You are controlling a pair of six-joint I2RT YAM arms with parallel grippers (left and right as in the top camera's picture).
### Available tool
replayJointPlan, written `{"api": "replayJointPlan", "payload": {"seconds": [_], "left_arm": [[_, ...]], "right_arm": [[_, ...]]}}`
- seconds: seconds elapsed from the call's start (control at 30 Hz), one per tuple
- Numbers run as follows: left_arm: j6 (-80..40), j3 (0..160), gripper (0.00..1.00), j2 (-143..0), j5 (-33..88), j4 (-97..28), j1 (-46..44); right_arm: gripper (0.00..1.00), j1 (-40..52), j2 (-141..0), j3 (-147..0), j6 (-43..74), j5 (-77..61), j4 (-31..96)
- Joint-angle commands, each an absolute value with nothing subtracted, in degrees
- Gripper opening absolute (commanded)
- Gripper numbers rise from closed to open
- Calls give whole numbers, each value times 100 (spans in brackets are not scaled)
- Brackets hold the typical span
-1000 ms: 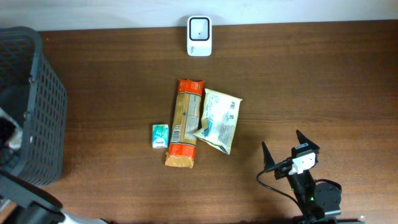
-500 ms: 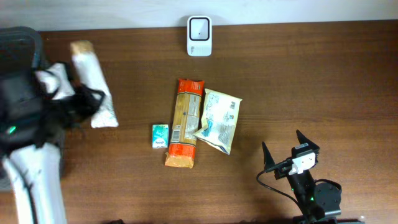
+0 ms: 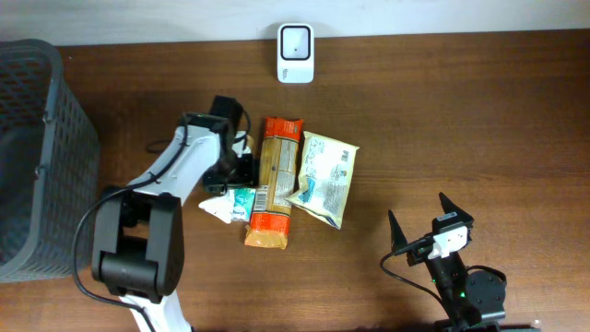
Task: Scan the item barcode
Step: 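Grasp white tube from basket and place it beside the green box, then move right gripper to the yellow snack bag and grasp it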
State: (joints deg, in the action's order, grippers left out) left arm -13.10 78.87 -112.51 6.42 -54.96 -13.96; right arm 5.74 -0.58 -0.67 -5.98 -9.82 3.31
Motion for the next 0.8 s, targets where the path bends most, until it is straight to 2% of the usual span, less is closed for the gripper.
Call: {"api": "replayJointPlan", "payload": {"seconds": [0.0,0.07,0.13,0.2,0.27,0.33,0.4,0.5,0.6,0.77], "left_arm": [[-1315,8149,100,-11312,657,-5590,-1603],[-1310,9120,100,-11312,554,-6471,-1433],[-1310,10641,100,-11255,-161,-7505,-1315],[-1157,11677,99,-11159,-838,-7804,-1286],[-884,12342,100,-10910,-906,-7985,-993],[-886,12628,99,-10626,-904,-8108,-539],[-886,12661,99,-10038,-904,-8093,534],[-888,12658,99,-9835,-904,-8355,1667],[-888,12658,99,-9856,-902,-8368,2119],[-886,12658,99,-9856,-904,-8475,2145]], "right_arm": [[99,604,-19,-32,-554,-1007,344],[99,604,-19,-32,-554,-1009,344],[99,604,-19,-32,-552,-1009,344],[99,604,-19,-32,-554,-1009,344],[99,604,-19,-32,-554,-1007,346],[99,604,-19,-32,-554,-1009,344],[99,604,-19,-32,-552,-1009,346],[99,604,-19,-32,-554,-1009,344],[99,604,-19,-32,-552,-1009,346],[99,604,-19,-32,-554,-1009,344]]}}
